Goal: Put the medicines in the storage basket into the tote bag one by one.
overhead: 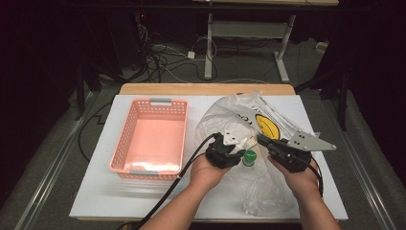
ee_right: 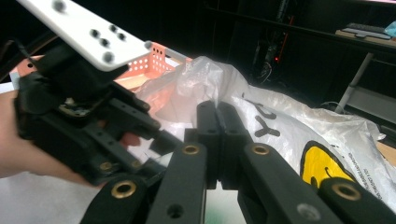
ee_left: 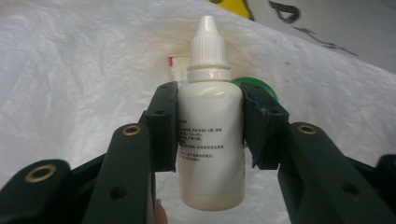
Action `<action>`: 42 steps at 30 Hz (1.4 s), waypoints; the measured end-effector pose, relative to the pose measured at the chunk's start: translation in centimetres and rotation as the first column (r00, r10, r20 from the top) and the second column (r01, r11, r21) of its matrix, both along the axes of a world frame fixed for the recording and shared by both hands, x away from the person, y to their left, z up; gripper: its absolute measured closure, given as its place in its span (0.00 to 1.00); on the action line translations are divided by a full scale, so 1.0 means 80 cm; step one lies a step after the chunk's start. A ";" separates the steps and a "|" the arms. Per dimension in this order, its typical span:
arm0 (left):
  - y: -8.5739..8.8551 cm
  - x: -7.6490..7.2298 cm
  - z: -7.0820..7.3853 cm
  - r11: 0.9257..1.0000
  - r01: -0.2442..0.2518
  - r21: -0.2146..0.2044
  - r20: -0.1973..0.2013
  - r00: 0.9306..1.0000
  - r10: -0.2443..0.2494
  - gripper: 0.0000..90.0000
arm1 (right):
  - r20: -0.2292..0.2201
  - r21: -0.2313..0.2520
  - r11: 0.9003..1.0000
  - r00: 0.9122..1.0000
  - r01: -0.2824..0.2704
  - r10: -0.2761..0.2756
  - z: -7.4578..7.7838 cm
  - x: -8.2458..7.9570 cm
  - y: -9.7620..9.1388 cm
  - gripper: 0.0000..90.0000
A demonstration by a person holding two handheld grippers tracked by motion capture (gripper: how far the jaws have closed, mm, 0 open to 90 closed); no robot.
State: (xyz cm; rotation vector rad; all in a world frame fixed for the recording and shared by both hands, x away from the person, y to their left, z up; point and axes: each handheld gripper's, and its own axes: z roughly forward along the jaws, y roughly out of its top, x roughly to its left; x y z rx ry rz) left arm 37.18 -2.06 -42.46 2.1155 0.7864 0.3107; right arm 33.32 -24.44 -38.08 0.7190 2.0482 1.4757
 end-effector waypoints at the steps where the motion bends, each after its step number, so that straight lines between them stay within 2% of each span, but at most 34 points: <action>1: 0.000 0.003 -0.001 1.000 -0.005 -0.004 0.000 1.000 0.005 0.65 | -0.001 0.000 1.000 1.000 0.001 -0.001 0.000 0.000 0.000 1.00; 7: -0.002 0.024 -0.004 0.999 -0.044 0.001 0.027 0.999 0.044 0.65 | -0.003 0.000 1.000 1.000 0.000 0.000 0.000 0.000 0.001 1.00; 11: -0.006 0.038 -0.010 0.997 -0.068 0.023 0.051 0.996 0.067 0.65 | -0.002 0.000 1.000 1.000 -0.001 0.001 -0.001 0.002 0.001 1.00; 13: -0.007 0.044 -0.014 0.998 -0.068 0.019 0.039 0.997 0.067 0.65 | -0.009 0.002 1.000 1.000 0.001 -0.001 -0.002 0.002 0.001 1.00; 18: -0.018 0.059 -0.027 0.997 -0.072 0.038 0.011 0.997 0.071 0.64 | -0.010 0.004 1.000 1.000 -0.006 0.006 -0.003 0.003 0.002 1.00; 24: -0.030 0.072 -0.039 0.993 -0.064 0.099 -0.001 0.998 0.065 0.64 | -0.013 0.004 1.000 1.000 -0.004 0.004 -0.003 0.003 0.001 1.00; 31: -0.037 0.084 -0.044 0.992 -0.058 0.115 -0.029 0.998 0.062 0.64 | -0.018 0.005 1.000 1.000 -0.004 0.004 -0.004 0.004 0.000 1.00; 38: -0.036 0.087 -0.046 0.989 -0.072 0.128 -0.030 0.997 0.076 0.64 | -0.023 0.006 1.000 1.000 -0.006 0.006 -0.006 0.004 0.001 1.00; 42: -0.033 0.083 -0.039 0.991 -0.065 0.114 -0.027 0.997 0.068 0.53 | -0.024 0.004 1.000 1.000 -0.005 0.005 -0.007 0.005 0.000 1.00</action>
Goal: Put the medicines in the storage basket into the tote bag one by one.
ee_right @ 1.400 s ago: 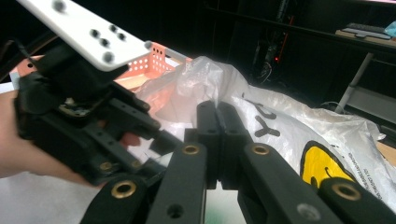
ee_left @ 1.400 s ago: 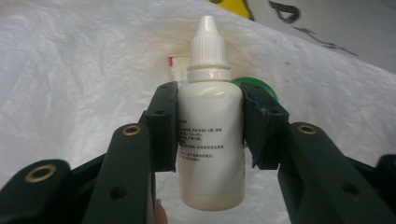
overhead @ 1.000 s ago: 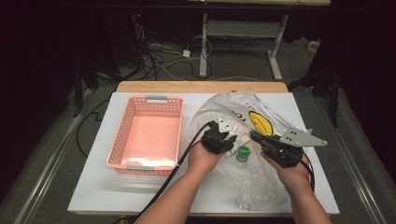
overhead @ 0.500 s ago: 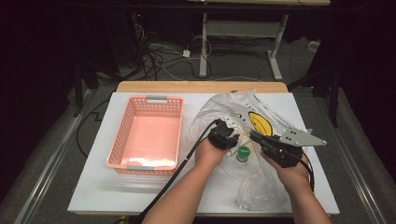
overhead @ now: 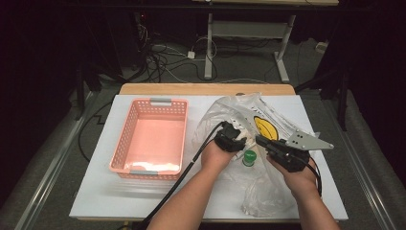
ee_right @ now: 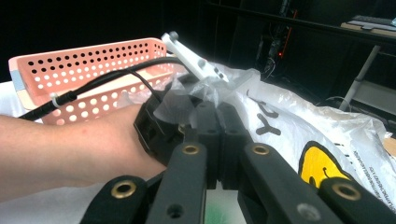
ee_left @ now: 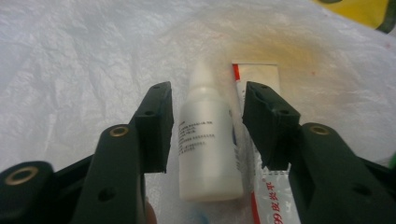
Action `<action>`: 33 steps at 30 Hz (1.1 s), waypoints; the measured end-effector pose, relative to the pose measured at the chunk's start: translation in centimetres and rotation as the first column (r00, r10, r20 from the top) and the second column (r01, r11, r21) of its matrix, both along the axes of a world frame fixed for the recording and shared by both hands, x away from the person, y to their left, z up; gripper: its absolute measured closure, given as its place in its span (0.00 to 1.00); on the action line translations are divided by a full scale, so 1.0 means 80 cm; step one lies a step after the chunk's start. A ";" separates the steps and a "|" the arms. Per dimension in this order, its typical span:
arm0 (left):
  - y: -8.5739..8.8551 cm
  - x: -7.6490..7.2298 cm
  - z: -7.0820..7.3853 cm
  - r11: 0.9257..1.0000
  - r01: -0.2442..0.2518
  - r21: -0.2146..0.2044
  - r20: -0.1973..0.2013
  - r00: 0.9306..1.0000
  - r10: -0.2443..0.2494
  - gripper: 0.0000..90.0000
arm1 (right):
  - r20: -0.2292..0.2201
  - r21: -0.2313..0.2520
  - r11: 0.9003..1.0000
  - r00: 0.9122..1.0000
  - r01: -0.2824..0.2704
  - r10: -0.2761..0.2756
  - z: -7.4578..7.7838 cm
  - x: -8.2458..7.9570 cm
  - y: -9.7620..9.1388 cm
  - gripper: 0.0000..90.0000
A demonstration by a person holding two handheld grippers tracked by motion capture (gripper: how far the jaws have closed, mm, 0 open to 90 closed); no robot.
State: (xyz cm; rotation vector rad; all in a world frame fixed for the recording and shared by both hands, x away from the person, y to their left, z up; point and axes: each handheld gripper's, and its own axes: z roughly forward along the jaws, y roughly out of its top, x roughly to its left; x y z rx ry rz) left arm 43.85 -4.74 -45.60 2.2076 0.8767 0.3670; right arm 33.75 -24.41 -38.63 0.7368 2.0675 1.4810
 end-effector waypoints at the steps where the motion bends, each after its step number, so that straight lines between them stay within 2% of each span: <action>1: 0.000 -0.002 0.002 1.000 -0.007 -0.014 -0.003 1.000 0.007 0.51 | -0.001 0.001 1.000 1.000 0.000 0.000 0.000 0.000 0.000 1.00; 5: 0.002 -0.011 0.010 0.999 0.003 -0.035 -0.006 1.000 -0.003 0.47 | 0.002 -0.001 1.000 1.000 0.000 0.000 0.000 0.000 0.000 1.00; 8: 0.006 -0.024 0.015 0.998 0.029 -0.057 -0.004 1.000 -0.029 0.43 | 0.001 0.000 1.000 1.000 0.005 -0.005 0.001 -0.001 -0.001 1.00; 10: 0.011 -0.035 0.016 0.995 0.037 -0.090 0.003 0.999 -0.037 0.43 | 0.002 0.001 1.000 1.000 0.002 -0.002 0.001 -0.001 -0.001 1.00; 16: 0.025 -0.070 0.017 0.987 0.094 -0.129 0.029 0.995 -0.091 0.40 | 0.002 -0.003 1.000 1.000 0.001 -0.001 0.001 -0.001 0.000 1.00; 22: 0.041 -0.095 0.017 0.989 0.099 -0.111 0.059 0.994 -0.093 0.40 | 0.002 -0.006 1.000 1.000 0.001 -0.001 0.001 -0.002 0.001 1.00; 25: 0.053 -0.106 0.018 0.988 0.092 -0.120 0.052 0.995 -0.087 0.40 | 0.002 -0.006 1.000 1.000 0.001 -0.001 0.001 -0.003 0.001 1.00; 29: 0.070 -0.127 0.014 0.991 0.102 -0.090 0.058 0.994 -0.097 0.40 | 0.006 -0.006 1.000 1.000 0.005 -0.005 0.002 -0.003 0.000 1.00; 31: 0.078 -0.136 0.007 0.993 0.104 -0.061 0.049 0.994 -0.101 0.37 | 0.005 -0.005 1.000 1.000 0.006 -0.006 0.003 -0.003 -0.001 1.00; 33: 0.085 -0.142 -0.003 0.993 0.105 -0.052 0.014 0.994 -0.105 0.36 | 0.005 -0.005 1.000 1.000 0.005 -0.005 0.003 -0.003 -0.001 1.00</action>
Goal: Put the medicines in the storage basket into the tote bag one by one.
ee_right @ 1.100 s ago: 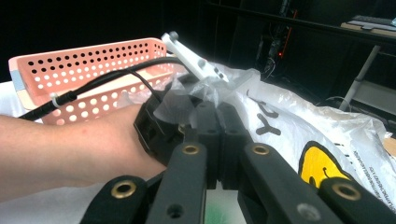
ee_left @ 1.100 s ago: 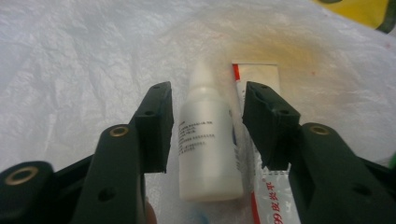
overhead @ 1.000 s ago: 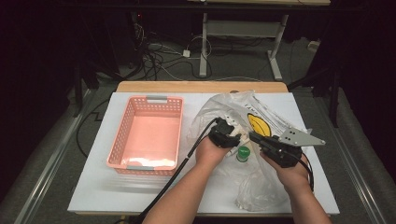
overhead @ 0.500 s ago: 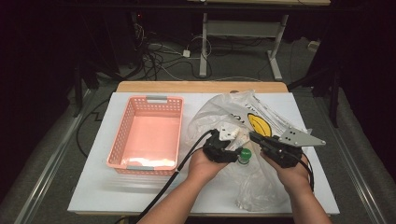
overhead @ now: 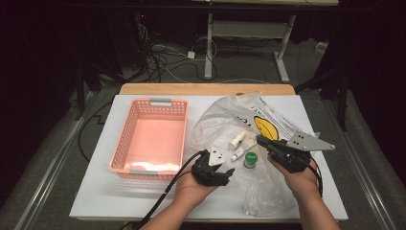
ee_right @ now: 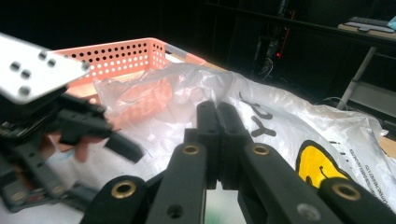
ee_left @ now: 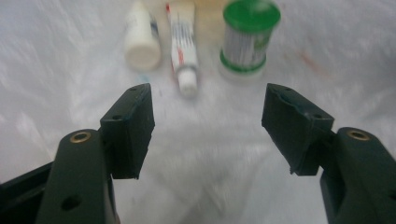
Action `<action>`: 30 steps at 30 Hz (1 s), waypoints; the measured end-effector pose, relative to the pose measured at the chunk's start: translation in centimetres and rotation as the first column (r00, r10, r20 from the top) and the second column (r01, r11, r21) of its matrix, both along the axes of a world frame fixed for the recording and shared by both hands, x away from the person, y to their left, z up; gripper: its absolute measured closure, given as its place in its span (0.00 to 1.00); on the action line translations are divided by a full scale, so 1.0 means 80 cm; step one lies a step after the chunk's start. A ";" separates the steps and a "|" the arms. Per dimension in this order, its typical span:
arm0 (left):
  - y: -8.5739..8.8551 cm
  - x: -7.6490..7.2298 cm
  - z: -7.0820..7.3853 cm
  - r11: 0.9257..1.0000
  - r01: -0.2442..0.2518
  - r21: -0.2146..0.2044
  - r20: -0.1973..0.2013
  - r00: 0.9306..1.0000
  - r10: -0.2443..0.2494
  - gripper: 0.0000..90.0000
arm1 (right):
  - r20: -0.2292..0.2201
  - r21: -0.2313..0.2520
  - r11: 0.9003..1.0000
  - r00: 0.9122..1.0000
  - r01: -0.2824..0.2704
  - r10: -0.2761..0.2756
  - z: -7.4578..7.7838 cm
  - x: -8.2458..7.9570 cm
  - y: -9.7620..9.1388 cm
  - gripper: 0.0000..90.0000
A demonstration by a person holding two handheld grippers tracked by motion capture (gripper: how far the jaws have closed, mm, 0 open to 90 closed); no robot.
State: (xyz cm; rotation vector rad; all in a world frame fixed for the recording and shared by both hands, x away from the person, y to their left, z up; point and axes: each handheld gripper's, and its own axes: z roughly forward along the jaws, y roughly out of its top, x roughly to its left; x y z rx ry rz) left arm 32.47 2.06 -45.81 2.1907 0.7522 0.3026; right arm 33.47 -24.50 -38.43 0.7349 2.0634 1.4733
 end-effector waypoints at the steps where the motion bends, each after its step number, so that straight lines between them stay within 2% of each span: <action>1: 0.002 -0.001 -0.004 1.000 0.007 0.003 -0.017 1.000 -0.007 0.32 | -0.001 -0.001 1.000 1.000 0.000 0.000 0.000 0.000 0.001 1.00; 2: 0.003 -0.004 -0.010 1.000 0.010 0.019 -0.038 0.999 -0.009 0.28 | 0.000 -0.003 1.000 1.000 0.001 -0.001 0.000 0.000 0.001 1.00; 5: -0.004 -0.003 -0.022 0.996 0.001 0.088 -0.056 0.998 0.004 0.15 | -0.006 -0.007 1.000 1.000 -0.001 0.001 -0.002 0.000 0.003 1.00; 7: -0.009 0.002 -0.030 0.993 -0.016 0.114 -0.073 0.997 0.024 0.07 | -0.006 -0.011 1.000 1.000 -0.003 0.003 -0.002 0.000 0.003 1.00; 8: -0.009 0.007 -0.033 0.995 -0.010 0.102 -0.101 0.995 0.021 0.05 | -0.008 -0.011 1.000 1.000 -0.002 0.002 -0.003 0.000 0.004 1.00; 11: -0.012 0.011 -0.034 0.995 -0.011 0.099 -0.101 0.995 0.021 0.06 | -0.005 -0.014 1.000 1.000 0.003 -0.003 -0.003 0.000 0.002 1.00; 16: -0.010 0.010 -0.033 0.997 -0.028 0.071 -0.082 0.996 0.033 0.25 | -0.010 -0.016 1.000 1.000 0.008 -0.008 -0.004 -0.001 0.001 1.00; 18: -0.010 0.008 -0.033 0.998 -0.015 0.066 -0.071 0.997 0.020 0.35 | -0.008 -0.020 1.000 1.000 0.009 -0.009 -0.004 -0.002 0.002 1.00; 20: -0.011 0.005 -0.032 0.998 0.029 0.055 -0.059 0.998 -0.025 0.54 | -0.010 -0.024 1.000 1.000 0.009 -0.010 -0.005 -0.003 0.002 1.00; 21: -0.011 0.005 -0.032 0.998 0.030 0.052 -0.062 0.998 -0.027 0.60 | -0.010 -0.024 1.000 1.000 0.010 -0.010 -0.005 -0.003 0.002 1.00; 22: -0.011 0.005 -0.032 0.999 0.022 0.043 -0.068 0.998 -0.019 0.63 | -0.010 -0.025 1.000 1.000 0.009 -0.009 -0.005 -0.004 0.002 1.00; 24: -0.007 0.009 -0.033 1.000 -0.014 0.026 -0.083 0.996 0.016 0.76 | -0.012 -0.024 1.000 1.000 0.013 -0.013 -0.005 -0.004 0.001 1.00; 29: -0.008 0.008 -0.033 0.999 -0.016 0.031 -0.071 0.997 0.018 0.98 | -0.015 -0.028 1.000 1.000 0.012 -0.013 -0.007 -0.004 0.002 1.00; 30: -0.009 0.007 -0.033 0.999 -0.016 0.033 -0.069 0.997 0.018 0.98 | -0.017 -0.028 1.000 1.000 0.012 -0.012 -0.007 -0.004 0.002 1.00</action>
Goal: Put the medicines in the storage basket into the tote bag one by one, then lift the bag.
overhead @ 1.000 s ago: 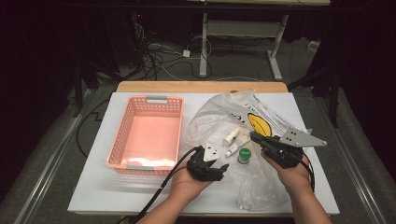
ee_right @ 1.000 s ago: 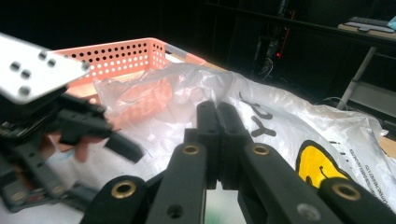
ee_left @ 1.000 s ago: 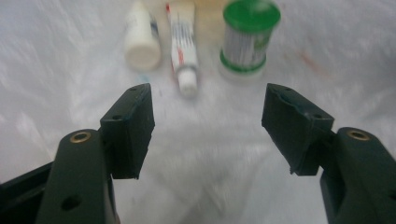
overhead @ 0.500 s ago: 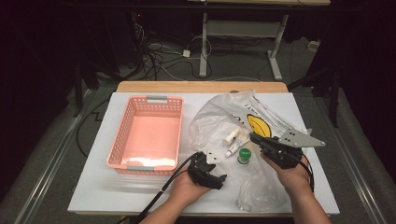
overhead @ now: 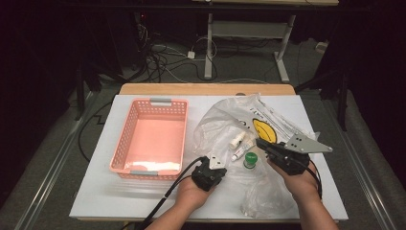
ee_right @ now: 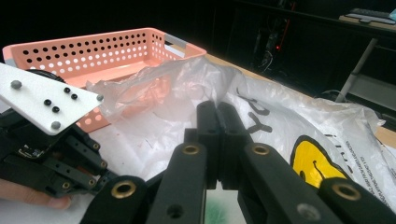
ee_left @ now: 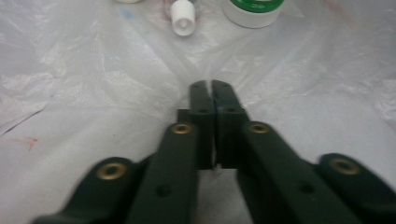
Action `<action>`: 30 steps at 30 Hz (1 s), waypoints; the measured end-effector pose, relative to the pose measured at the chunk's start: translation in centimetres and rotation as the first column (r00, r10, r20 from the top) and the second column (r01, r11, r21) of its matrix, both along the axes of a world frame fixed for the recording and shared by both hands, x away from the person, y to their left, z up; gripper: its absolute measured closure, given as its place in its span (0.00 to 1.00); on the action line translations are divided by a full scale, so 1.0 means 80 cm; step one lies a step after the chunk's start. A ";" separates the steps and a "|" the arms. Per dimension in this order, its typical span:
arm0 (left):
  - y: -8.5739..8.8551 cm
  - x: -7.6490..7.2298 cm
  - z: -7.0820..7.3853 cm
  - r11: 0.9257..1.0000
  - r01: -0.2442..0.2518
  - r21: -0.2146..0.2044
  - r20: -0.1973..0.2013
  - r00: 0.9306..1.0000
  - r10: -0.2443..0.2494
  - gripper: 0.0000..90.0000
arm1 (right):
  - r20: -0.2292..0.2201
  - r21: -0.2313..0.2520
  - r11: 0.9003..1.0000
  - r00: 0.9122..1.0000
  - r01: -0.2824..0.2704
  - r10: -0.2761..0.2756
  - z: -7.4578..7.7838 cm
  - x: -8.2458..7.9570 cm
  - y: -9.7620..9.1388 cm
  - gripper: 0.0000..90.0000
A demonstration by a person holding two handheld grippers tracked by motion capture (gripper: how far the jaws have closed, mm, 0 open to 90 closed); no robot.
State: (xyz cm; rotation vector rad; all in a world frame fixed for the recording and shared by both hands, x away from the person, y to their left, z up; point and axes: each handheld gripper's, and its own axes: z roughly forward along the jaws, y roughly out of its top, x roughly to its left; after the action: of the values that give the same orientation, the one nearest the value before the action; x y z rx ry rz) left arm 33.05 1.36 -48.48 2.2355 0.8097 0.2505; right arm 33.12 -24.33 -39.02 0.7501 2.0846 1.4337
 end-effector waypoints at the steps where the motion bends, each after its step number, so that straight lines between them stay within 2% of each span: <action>1: 0.000 0.000 0.000 1.000 -0.001 -0.003 -0.001 1.000 0.001 0.98 | -0.001 0.000 1.000 1.000 -0.001 0.001 0.000 0.000 0.000 1.00; 6: 0.005 0.000 0.000 1.000 -0.004 -0.024 -0.003 1.000 0.004 0.98 | 0.002 0.006 1.000 1.000 0.002 -0.002 0.000 -0.001 -0.001 1.00; 8: 0.010 -0.001 0.001 0.998 -0.015 -0.061 0.007 1.000 0.016 0.98 | 0.006 0.009 1.000 1.000 0.003 -0.003 0.000 0.000 -0.003 1.00; 10: 0.016 -0.003 0.002 0.994 -0.021 -0.109 0.015 1.000 0.022 0.99 | 0.006 0.017 1.000 1.000 0.012 -0.012 0.000 0.001 -0.004 1.00; 14: 0.022 -0.006 0.003 0.987 -0.013 -0.157 0.040 0.999 0.019 0.99 | 0.006 0.027 0.999 1.000 0.027 -0.027 -0.002 0.006 -0.008 1.00; 16: 0.027 -0.008 0.005 0.981 -0.017 -0.194 0.051 0.998 0.028 0.99 | 0.004 0.030 0.999 0.999 0.037 -0.037 -0.003 0.007 -0.011 1.00; 20: 0.030 -0.013 0.010 0.975 -0.012 -0.220 0.088 0.996 0.032 0.99 | 0.011 0.046 0.998 0.998 0.053 -0.054 -0.003 0.005 -0.016 1.00; 23: 0.028 -0.020 0.024 0.973 -0.005 -0.231 0.134 0.990 0.037 0.99 | 0.021 0.056 0.997 0.998 0.054 -0.055 0.000 0.004 -0.016 1.00; 24: 0.029 -0.022 0.033 0.970 -0.005 -0.245 0.160 0.986 0.045 0.99 | 0.029 0.055 0.997 0.998 0.055 -0.057 0.001 0.003 -0.015 1.00; 27: 0.035 -0.025 0.056 0.958 -0.007 -0.287 0.207 0.976 0.069 0.99 | 0.052 0.064 0.996 0.997 0.057 -0.061 0.011 0.000 -0.012 1.00; 29: 0.037 -0.025 0.069 0.953 -0.004 -0.302 0.240 0.967 0.080 0.99 | 0.072 0.068 0.996 0.995 0.062 -0.066 0.020 0.000 -0.009 1.00; 30: 0.039 -0.024 0.079 0.949 0.000 -0.316 0.256 0.963 0.086 0.98 | 0.082 0.070 0.996 0.994 0.064 -0.069 0.023 0.001 -0.008 1.00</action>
State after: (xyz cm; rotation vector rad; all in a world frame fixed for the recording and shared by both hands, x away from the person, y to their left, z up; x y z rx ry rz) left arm 31.15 4.49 -42.14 1.8387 0.6981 0.4058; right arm 33.23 -24.96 -37.16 0.7645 1.9388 1.4795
